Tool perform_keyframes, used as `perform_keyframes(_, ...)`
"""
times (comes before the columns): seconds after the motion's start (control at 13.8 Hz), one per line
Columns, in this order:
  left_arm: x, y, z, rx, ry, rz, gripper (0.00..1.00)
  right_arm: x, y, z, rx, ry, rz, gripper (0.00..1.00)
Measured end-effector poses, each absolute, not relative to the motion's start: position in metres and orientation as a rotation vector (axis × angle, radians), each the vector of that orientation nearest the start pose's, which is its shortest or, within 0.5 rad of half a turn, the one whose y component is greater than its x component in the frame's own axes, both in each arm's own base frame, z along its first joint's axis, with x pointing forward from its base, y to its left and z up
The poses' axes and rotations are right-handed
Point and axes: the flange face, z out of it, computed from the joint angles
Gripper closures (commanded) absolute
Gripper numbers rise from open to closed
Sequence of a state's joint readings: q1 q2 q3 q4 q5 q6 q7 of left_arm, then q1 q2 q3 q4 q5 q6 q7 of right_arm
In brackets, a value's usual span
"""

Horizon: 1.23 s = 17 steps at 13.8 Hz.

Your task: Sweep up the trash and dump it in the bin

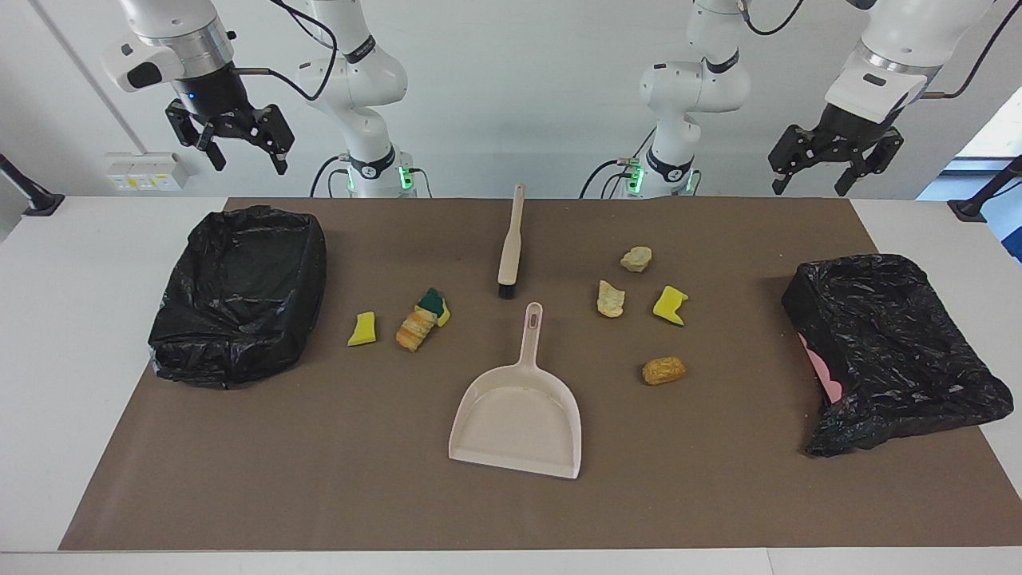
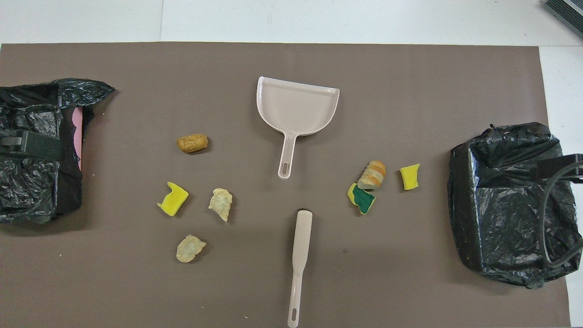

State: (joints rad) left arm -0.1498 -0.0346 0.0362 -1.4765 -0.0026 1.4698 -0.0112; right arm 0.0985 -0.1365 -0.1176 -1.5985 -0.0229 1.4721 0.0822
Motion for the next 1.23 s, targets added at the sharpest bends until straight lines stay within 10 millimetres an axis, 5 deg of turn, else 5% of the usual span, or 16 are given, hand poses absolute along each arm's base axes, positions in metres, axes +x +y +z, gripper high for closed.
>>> perform_keyframes(0.87, 0.514, -0.127, 0.677, -3.132, 0.349, -0.043, 0.00, 0.501, -0.015, 0.670, -3.145, 0.156, 0.000, 0.00)
perform_keyframes(1.08, 0.508, -0.137, 0.676, -3.146, 0.382, -0.034, 0.00, 0.513, -0.011, 0.644, -3.146, 0.143, 0.010, 0.00)
perform_keyframes(1.23, 0.502, -0.148, 0.673, -3.155, 0.415, -0.015, 0.00, 0.529, 0.011, 0.612, -3.150, 0.078, -0.014, 0.00)
